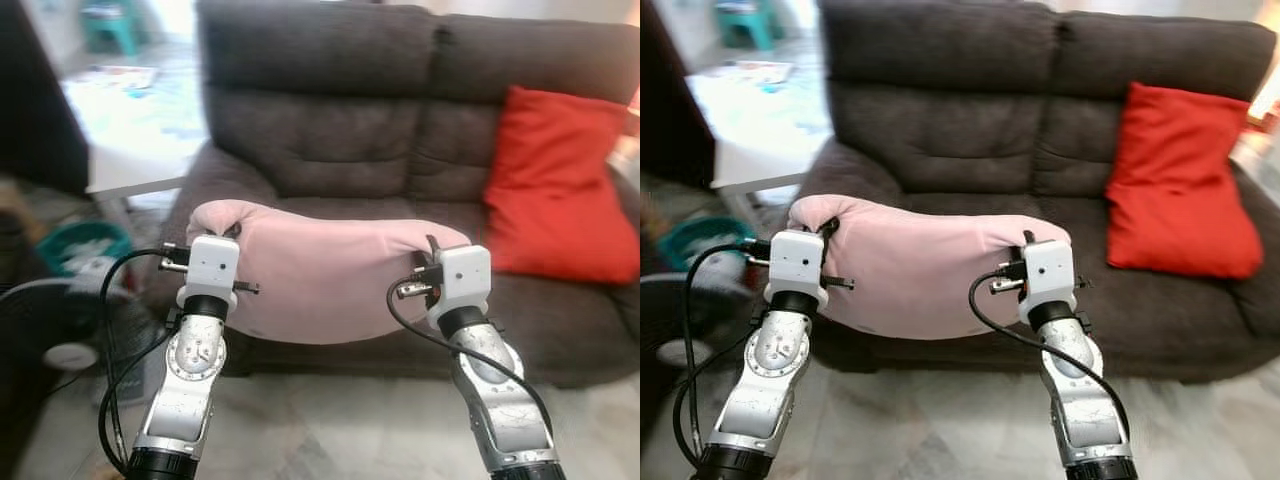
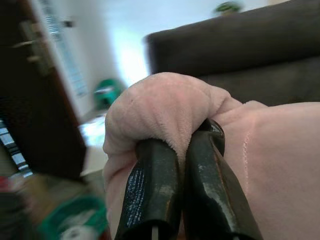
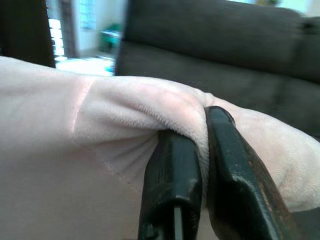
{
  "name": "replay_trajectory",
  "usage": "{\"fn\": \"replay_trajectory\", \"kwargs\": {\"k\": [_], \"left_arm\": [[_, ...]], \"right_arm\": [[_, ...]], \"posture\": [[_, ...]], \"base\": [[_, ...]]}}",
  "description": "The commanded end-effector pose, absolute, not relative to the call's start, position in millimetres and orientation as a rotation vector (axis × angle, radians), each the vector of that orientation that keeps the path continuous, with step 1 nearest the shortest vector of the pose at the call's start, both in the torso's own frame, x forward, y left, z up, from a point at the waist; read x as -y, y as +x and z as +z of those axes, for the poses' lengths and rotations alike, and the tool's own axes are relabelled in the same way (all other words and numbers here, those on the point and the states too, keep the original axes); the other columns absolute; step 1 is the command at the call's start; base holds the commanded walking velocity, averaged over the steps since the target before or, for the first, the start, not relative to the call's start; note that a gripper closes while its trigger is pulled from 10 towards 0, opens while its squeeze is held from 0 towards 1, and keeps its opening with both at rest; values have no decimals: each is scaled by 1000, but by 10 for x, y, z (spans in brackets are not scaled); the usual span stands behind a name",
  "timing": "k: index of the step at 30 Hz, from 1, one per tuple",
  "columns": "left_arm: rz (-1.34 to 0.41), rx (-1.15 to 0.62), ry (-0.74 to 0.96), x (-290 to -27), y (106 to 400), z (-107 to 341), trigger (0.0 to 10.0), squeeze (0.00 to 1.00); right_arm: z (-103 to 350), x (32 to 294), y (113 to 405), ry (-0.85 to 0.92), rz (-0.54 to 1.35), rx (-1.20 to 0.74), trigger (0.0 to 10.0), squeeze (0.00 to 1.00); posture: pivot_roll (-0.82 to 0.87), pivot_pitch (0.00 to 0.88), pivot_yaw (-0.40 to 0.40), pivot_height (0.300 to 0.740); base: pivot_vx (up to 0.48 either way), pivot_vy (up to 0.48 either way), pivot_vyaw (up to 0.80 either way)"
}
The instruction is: Move the pillow to the sofa from floor
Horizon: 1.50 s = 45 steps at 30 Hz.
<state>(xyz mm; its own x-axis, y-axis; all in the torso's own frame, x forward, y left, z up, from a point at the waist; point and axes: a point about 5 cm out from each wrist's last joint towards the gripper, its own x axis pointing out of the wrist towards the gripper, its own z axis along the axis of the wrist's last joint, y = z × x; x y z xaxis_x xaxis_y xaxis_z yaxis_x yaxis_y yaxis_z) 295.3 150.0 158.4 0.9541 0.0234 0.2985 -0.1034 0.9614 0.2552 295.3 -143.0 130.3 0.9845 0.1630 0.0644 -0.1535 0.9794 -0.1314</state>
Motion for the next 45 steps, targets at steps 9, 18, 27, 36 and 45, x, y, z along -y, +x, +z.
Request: {"fn": "replay_trajectory", "kwargs": {"k": [9, 18, 27, 36, 45], "left_arm": [[79, 352, 244, -1508, 2964, 1729, 10000, 0], [70, 365, 242, -1507, 2984, 1768, 10000, 0], [52, 376, 236, -1486, 3003, 1799, 10000, 0], [46, 372, 237, -1483, 3002, 1794, 10000, 0], [45, 372, 234, -1472, 3014, 1794, 10000, 0]], "right_arm": [[1502, 1491, 2978, -109, 138, 152, 10000, 0], [1538, 1465, 2979, -119, 147, 168, 10000, 0], [1539, 1520, 3015, -80, 114, 148, 10000, 0], [1549, 1457, 3003, -111, 140, 164, 10000, 0], [1565, 1460, 2991, -127, 156, 176, 10000, 0]], "posture": [[78, 30, -59, 740], [82, 30, -59, 740], [81, 29, -59, 740], [85, 26, -60, 740], [79, 22, -61, 740]], "base": [[342, 0, 0], [343, 0, 0], [342, 0, -267], [342, 0, -161], [343, 0, 622]]}}
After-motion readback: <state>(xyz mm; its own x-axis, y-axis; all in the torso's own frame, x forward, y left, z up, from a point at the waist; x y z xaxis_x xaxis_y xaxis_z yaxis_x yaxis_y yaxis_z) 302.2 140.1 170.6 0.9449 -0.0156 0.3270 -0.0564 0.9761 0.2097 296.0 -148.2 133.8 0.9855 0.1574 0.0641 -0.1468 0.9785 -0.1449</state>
